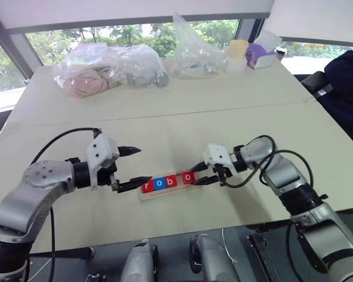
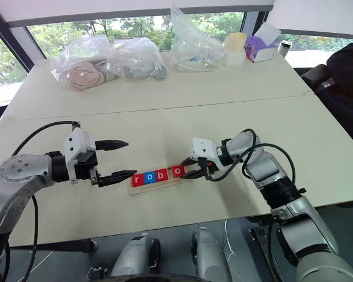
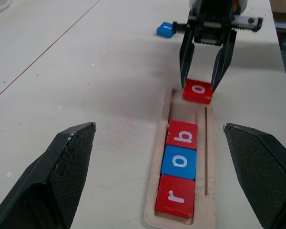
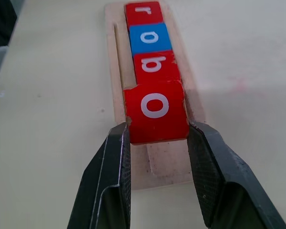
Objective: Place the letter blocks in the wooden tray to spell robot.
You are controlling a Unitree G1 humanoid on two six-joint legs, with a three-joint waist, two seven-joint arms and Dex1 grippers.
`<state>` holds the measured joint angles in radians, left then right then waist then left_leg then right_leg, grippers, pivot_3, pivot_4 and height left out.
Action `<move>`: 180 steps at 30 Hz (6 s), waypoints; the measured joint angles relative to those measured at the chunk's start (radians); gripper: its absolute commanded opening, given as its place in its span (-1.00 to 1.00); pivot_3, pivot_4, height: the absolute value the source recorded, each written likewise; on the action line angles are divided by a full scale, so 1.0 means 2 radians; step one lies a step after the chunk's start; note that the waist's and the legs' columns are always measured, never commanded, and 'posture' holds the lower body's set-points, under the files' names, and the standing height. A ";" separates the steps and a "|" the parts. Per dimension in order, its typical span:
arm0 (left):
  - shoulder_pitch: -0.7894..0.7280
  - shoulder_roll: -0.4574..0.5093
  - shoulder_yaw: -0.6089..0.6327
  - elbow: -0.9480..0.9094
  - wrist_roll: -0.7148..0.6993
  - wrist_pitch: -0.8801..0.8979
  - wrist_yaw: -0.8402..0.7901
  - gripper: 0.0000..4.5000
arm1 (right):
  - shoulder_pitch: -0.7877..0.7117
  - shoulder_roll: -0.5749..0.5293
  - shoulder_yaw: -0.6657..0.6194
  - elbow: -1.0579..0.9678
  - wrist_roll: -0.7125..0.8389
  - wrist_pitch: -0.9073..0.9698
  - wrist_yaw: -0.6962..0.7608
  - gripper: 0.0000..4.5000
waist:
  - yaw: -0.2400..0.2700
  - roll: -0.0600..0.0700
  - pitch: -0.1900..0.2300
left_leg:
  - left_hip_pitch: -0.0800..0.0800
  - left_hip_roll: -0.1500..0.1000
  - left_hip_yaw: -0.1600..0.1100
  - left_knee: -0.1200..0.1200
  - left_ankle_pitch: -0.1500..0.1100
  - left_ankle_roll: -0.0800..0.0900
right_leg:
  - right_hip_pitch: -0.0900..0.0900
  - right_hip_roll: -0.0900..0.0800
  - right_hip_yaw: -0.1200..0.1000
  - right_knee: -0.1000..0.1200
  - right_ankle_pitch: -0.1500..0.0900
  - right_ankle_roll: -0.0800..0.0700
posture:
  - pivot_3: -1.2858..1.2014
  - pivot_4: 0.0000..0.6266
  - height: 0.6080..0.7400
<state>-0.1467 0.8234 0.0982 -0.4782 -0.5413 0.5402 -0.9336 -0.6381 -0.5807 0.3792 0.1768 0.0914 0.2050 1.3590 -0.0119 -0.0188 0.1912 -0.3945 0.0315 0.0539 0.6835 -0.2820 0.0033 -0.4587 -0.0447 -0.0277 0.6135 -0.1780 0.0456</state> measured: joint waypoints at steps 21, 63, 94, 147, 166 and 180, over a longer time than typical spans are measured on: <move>0.018 0.000 0.005 -0.018 -0.004 0.001 0.011 1.00 | -0.022 0.021 0.010 0.052 -0.035 -0.052 0.004 -0.51 | 0.000 0.000 0.000 | 0.000 0.000 0.000 0.000 0.000 0.000 | 0.000 0.000 0.000 0.000 0.000 0.000 | 0.03 -0.52 1.00; 0.007 -0.004 0.002 -0.016 -0.004 0.000 0.018 1.00 | -0.036 0.015 -0.022 0.087 -0.046 -0.063 -0.037 0.98 | -0.002 0.000 0.000 | 0.001 0.000 0.000 0.000 0.000 0.000 | 0.000 0.001 0.000 0.001 0.000 0.000 | 0.03 -0.52 1.00; 0.003 -0.010 -0.003 -0.008 -0.004 0.000 0.016 1.00 | -0.024 0.043 -0.014 0.071 -0.063 -0.080 -0.077 0.98 | -0.001 0.000 0.000 | 0.001 0.000 0.000 0.000 0.000 0.000 | 0.000 0.000 0.000 0.000 0.000 0.000 | 0.03 -0.52 1.00; -0.028 -0.023 -0.027 0.021 0.009 -0.011 -0.003 1.00 | 0.074 0.246 -0.286 -0.249 -0.066 0.580 -0.634 -0.09 | -0.004 0.000 0.000 | 0.000 0.000 -0.001 -0.001 0.000 0.000 | -0.001 0.000 0.000 0.000 -0.001 0.001 | 0.03 -0.52 1.00; -0.026 -0.034 -0.037 0.022 0.016 -0.013 -0.001 1.00 | 0.182 0.177 -0.251 -0.447 0.030 0.701 -0.579 -0.49 | -0.003 0.000 0.000 | -0.002 0.001 -0.001 -0.002 0.000 0.000 | -0.002 0.000 0.000 -0.001 -0.001 0.001 | 0.03 -0.52 1.00; -0.044 -0.035 -0.047 0.045 0.021 -0.024 -0.024 1.00 | 0.212 0.189 -0.241 -0.484 0.067 0.701 -0.620 0.10 | -0.003 0.000 0.000 | -0.006 0.000 -0.002 -0.001 0.000 0.000 | -0.005 -0.001 0.000 -0.002 -0.001 0.001 | 0.03 -0.52 1.00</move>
<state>-0.2338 0.7533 0.0052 -0.3889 -0.4998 0.4930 -0.9814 -0.2134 -0.2035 -0.1032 -0.7909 0.2248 1.6071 0.1194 -0.0171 -0.0184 0.1909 -0.4058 0.0322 0.0506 0.6810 -0.2822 0.0031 -0.4678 -0.0459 -0.0285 0.6102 -0.1800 0.0476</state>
